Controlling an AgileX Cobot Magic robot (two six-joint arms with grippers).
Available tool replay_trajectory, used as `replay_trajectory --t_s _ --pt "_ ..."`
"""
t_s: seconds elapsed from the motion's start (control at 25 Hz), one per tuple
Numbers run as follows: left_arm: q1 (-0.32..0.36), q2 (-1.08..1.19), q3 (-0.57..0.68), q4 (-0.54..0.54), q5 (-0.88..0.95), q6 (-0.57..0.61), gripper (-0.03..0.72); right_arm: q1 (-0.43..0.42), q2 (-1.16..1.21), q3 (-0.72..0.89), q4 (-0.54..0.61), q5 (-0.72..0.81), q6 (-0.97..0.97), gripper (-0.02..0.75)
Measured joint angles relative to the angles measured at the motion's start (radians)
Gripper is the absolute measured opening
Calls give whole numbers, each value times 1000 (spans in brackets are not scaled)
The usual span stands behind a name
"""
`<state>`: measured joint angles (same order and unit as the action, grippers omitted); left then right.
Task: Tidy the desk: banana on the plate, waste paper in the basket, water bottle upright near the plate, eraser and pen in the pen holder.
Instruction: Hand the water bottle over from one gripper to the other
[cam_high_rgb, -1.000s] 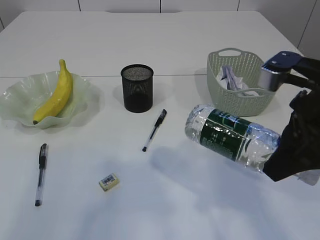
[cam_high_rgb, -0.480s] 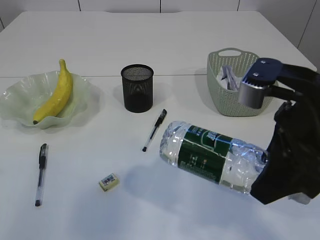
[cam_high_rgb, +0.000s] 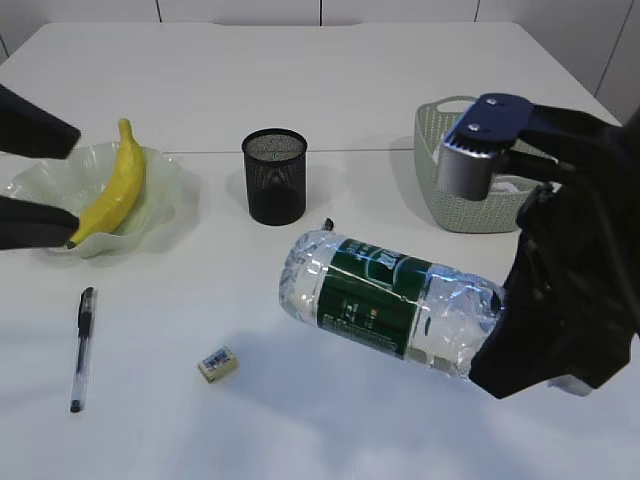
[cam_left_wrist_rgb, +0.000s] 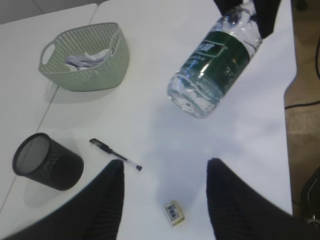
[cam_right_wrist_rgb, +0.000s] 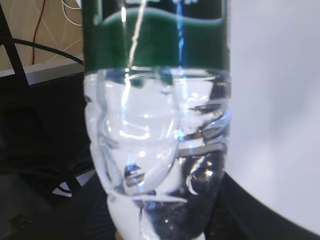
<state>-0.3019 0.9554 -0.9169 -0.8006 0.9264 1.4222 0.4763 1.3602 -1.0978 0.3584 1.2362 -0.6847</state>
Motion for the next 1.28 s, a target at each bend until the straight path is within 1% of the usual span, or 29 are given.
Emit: replay_trajectory --t_s 0.12,0.2,0.32,0.6,0.96,1.08,1.28 --pt "-107 29 0 85 -48 6 381 31 9 -42 0 3 18 329" --pt "-166 48 0 145 -87 7 381 46 23 -60 -1 3 32 329" --pt "-230 75 0 212 -143 9 381 55 42 -78 -10 3 51 329" --pt "-313 155 0 331 -286 12 384 57 63 -100 -17 6 108 329" --pt "-487 270 0 497 -538 12 396 57 64 -105 -17 6 176 329" --pt "-523 288 0 525 -588 14 396 57 69 -105 -19 8 200 329" --pt "-566 291 0 545 -599 14 398 57 96 -108 -19 8 212 329"
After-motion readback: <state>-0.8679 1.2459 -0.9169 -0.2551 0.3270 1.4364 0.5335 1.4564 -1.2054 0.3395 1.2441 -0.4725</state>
